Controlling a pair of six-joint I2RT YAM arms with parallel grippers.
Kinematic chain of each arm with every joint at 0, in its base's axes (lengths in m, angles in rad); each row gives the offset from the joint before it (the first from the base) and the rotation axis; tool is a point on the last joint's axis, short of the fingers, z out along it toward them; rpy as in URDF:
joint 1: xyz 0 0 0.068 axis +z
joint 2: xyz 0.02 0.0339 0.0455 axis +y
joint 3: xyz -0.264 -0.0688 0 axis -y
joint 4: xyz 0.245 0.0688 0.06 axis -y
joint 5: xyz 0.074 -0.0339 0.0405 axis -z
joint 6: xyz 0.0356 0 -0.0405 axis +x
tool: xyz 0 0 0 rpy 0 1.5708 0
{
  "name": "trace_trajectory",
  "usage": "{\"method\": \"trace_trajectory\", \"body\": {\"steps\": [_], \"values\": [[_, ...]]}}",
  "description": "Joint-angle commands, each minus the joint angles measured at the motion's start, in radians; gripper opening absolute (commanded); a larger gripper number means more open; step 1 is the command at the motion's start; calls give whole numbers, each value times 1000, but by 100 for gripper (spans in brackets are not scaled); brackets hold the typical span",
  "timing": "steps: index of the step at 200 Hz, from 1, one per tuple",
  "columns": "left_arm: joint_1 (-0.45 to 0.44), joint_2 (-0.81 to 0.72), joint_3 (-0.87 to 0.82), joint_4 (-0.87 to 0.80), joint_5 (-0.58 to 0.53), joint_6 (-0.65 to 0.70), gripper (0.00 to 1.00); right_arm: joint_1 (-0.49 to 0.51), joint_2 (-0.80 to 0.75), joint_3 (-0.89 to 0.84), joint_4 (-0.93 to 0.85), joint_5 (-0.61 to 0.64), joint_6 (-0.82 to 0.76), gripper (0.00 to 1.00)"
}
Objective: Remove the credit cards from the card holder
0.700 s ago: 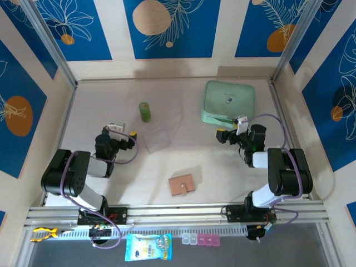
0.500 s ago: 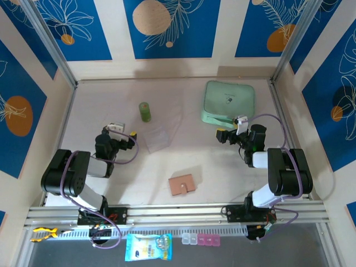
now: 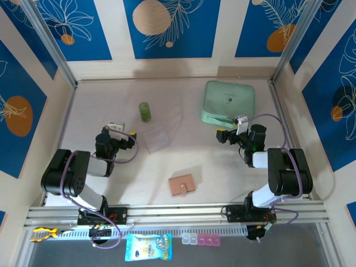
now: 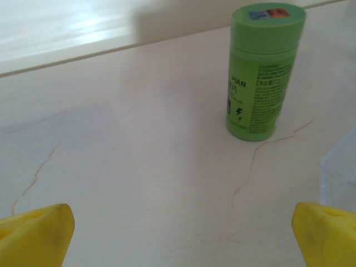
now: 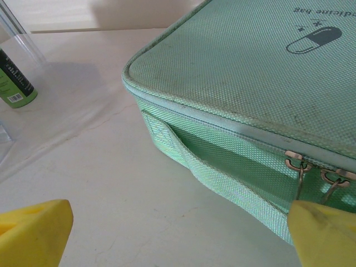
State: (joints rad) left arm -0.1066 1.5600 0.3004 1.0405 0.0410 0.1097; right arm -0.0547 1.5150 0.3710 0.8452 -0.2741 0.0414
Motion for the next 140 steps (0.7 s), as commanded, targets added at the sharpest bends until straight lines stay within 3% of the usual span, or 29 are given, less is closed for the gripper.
{"method": "trace_trajectory", "body": {"steps": [1, 101, 140], "values": [[20, 3, 70, -98, -106, -45, 100, -7, 0, 12, 17, -16, -15, 99], [23, 3, 74, -102, -114, -53, 100, -7, 1, 13, 15, -12, -11, 99], [21, -4, 69, -95, -128, -50, 100, 22, -24, 25, -25, 79, -15, 99]]}}
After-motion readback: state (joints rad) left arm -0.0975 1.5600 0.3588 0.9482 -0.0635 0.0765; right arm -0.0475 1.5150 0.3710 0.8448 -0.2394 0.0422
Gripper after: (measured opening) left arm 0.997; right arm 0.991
